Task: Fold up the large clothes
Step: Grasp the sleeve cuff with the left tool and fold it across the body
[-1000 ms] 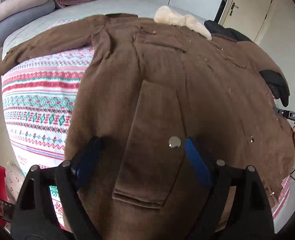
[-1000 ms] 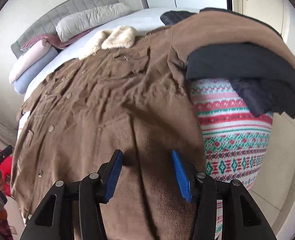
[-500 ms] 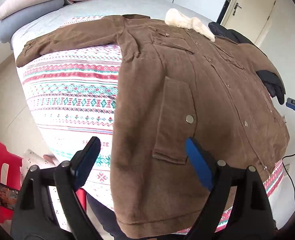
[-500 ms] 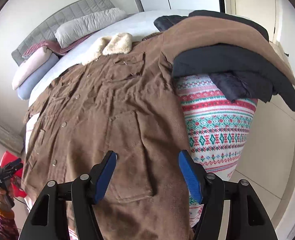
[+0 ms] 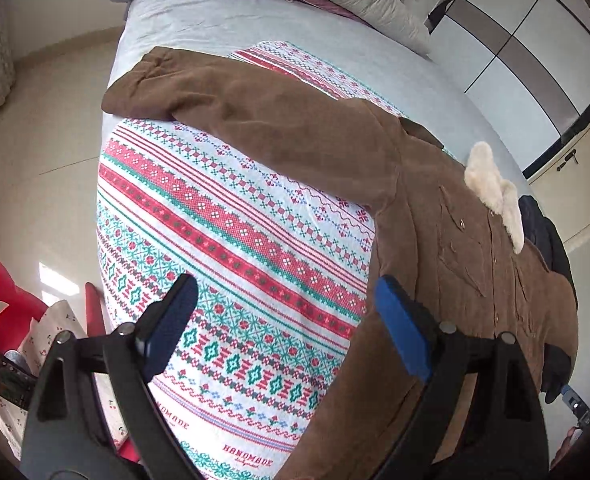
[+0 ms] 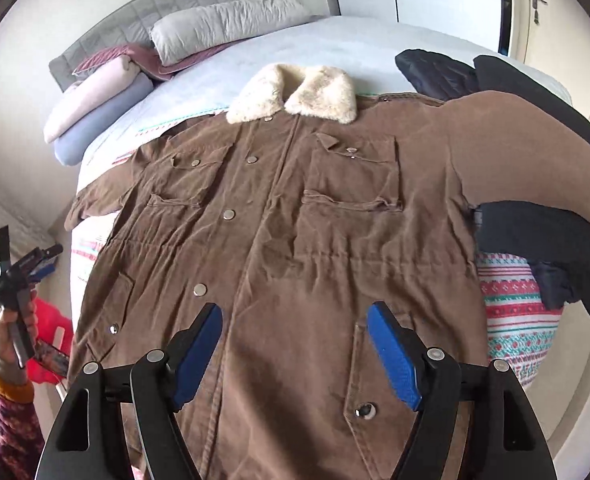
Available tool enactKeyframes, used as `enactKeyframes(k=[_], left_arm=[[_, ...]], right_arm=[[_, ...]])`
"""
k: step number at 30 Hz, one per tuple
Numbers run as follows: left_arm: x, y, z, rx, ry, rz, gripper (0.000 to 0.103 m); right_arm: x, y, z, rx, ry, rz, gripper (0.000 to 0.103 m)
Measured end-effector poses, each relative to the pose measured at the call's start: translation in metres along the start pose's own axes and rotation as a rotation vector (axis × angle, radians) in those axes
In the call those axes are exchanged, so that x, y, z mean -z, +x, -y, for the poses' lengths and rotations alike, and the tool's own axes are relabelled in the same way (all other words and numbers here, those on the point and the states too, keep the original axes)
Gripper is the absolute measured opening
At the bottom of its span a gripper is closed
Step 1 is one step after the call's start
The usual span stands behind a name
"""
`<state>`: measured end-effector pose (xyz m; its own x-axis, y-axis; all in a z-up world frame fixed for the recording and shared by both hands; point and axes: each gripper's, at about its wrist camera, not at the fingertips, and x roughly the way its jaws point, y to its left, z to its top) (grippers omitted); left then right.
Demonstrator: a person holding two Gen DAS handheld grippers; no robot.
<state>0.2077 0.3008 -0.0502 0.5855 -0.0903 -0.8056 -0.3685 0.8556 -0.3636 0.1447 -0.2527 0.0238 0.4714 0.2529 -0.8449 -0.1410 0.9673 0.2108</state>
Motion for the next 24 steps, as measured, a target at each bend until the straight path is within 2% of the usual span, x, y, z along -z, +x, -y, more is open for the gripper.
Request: enactKeyframes(k=[2,3,6,10,13,16,17,18,20,22,24], left_arm=[[-0.016,0.017,-0.01,0.085,-0.047,0.016,0.09],[-0.023,0.026,-0.016,0.102,-0.081,0.016,0.09],[-0.043,0.055,-0.034,0.12,-0.179,0.017,0.09],[-0.062,0.083,-0.063,0.159,-0.323,0.069,0.087],[-0.073,0.098,-0.083,0.195,-0.432,0.115,0.08],[-0.087,0.104,-0.096,0.173,-0.49,0.163,0.061],[-0.092,0.105,-0.098,0.155,-0.502,0.174,0.05],[-0.096,0.106,-0.1,0.139,-0.513,0.182,0.033],[-0.102,0.104,-0.101,0.132,-0.523,0.194,0.011],[-0.106,0.092,-0.089,0.133,-0.491,0.23,0.009],[-0.111,0.072,-0.066,0.108,-0.399,0.291,0.006]], right_arm=[[-0.007,0.013,-0.009,0.007,-0.015,0.002,0.076],[-0.01,0.019,-0.013,0.005,-0.016,0.003,0.076],[-0.016,0.04,-0.019,-0.025,-0.013,-0.01,0.076],[-0.018,0.068,-0.024,-0.029,-0.033,-0.066,0.076],[-0.017,0.082,-0.019,-0.011,-0.043,-0.098,0.076],[-0.018,0.089,-0.009,0.006,-0.035,-0.118,0.076],[-0.018,0.089,-0.006,0.01,-0.03,-0.121,0.076],[-0.018,0.089,-0.002,0.013,-0.025,-0.122,0.076],[-0.018,0.088,0.004,0.018,-0.012,-0.121,0.076],[-0.019,0.087,0.01,0.016,0.003,-0.119,0.076],[-0.019,0.086,0.015,0.013,0.014,-0.117,0.076]])
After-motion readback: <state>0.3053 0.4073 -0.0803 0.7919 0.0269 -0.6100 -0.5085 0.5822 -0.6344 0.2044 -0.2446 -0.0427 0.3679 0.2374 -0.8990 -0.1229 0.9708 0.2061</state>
